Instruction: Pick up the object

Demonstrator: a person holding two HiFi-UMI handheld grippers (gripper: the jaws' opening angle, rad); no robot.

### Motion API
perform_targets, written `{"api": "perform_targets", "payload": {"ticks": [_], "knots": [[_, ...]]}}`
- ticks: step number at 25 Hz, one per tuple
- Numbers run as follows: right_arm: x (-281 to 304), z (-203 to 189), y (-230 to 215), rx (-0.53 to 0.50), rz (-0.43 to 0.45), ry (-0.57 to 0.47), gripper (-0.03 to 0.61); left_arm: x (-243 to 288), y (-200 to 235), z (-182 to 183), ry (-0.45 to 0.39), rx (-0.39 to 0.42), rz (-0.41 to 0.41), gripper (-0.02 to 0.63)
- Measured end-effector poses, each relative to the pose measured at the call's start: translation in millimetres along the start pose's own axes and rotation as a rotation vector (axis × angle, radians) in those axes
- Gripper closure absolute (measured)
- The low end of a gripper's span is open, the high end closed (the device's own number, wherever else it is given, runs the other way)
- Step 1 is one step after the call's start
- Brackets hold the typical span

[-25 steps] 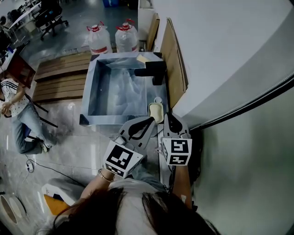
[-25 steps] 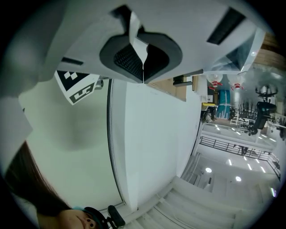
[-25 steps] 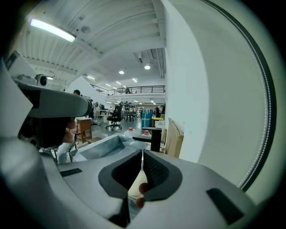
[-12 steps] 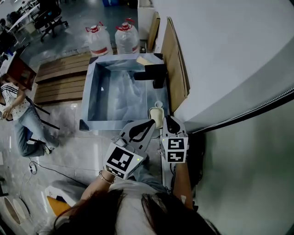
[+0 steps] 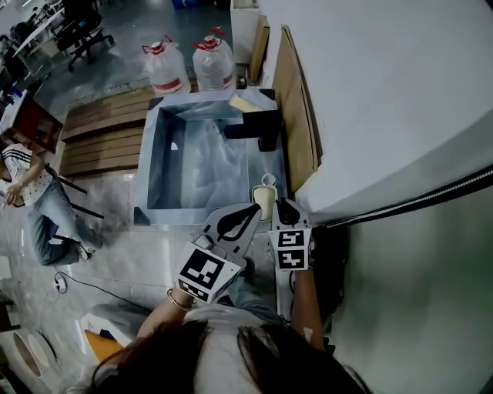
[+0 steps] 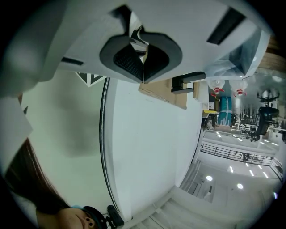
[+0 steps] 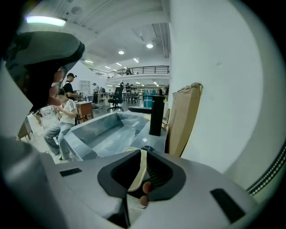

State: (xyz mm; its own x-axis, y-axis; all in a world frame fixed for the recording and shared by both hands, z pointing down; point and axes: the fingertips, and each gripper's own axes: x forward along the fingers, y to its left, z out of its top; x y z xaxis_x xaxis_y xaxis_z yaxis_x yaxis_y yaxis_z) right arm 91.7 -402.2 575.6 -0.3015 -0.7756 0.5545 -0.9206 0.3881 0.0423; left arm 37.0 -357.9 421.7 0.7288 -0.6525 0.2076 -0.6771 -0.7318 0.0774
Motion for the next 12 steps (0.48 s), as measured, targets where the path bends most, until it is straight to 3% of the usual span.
{"api": "perform_targets", "payload": {"ticks": [12], "knots": [[31.3,-31.2,-6.2,0.041,0.013,0.133,0.520,15.0,14.1,-16.1,0.055,-0.025,0.002,0.604]]}}
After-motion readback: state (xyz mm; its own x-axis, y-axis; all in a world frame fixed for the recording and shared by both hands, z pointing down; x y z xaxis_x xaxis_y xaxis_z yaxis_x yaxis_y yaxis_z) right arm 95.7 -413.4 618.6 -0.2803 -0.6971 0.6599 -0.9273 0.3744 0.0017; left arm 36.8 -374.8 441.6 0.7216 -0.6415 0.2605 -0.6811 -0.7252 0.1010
